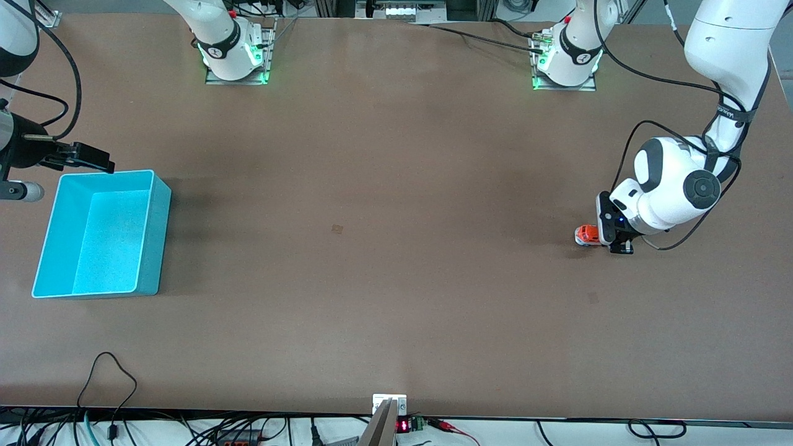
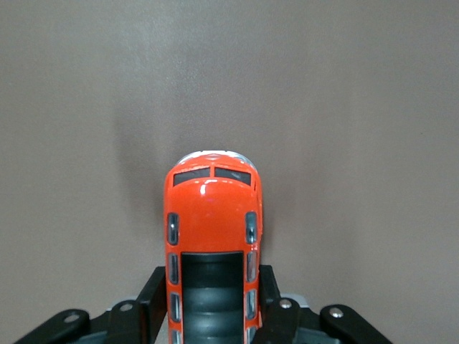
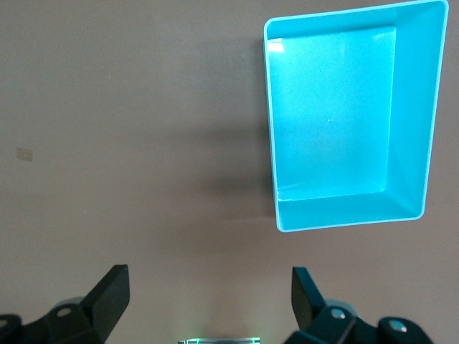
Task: Wind up bus and store in blue box
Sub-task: 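Close the left gripper on the orange bus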
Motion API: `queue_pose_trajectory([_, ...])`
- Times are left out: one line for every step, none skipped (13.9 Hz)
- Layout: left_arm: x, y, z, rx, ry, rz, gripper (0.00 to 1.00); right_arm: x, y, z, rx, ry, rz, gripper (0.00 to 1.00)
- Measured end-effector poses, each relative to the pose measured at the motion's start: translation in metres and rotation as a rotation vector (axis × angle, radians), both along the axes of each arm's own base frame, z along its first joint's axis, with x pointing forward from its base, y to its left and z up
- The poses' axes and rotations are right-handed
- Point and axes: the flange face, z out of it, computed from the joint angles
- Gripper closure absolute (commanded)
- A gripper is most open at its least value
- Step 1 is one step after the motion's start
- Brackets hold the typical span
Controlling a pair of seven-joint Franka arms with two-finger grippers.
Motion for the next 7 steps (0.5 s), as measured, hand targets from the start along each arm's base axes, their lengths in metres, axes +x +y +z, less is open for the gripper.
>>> queue_pose_trajectory([0.0000,0.0000,0.0001,0.000,0.000,0.000,0.52,0.0001,0.0015,0.0002,0.000,0.000,0.003,0.00])
queue_pose_trajectory([0.0001,0.0000,0.0001,0.000,0.000,0.000,0.52,0.0001,0.0033,0.0002,0.001,0.000,0.006,0.00])
queue_pose_trajectory([0.0001,-0.0001,0.0001,0.000,-0.001,0.000,0.52,0.0001,0.0046,0.0001,0.001,0.000,0.008,0.00])
queue_pose_trajectory([0.0001,-0.0003,0.0001,0.000,-0.001,0.000,0.53,0.0001,0.0050,0.0001,0.001,0.001,0.009,0.00])
queue_pose_trajectory([0.0001,-0.0005,0.0001,0.000,-0.001,-0.001,0.53,0.0001,0.0045,0.0001,0.002,0.001,0.008,0.00])
queue_pose_trajectory([0.0002,-0.0007,0.0001,0.000,-0.001,-0.001,0.55,0.0000,0.0037,-0.0001,0.002,0.002,0.006,0.00])
queue_pose_trajectory([0.0001,-0.0008,0.0000,-0.001,-0.001,-0.001,0.57,-0.0001,0.0032,-0.0007,0.002,0.005,0.005,0.00])
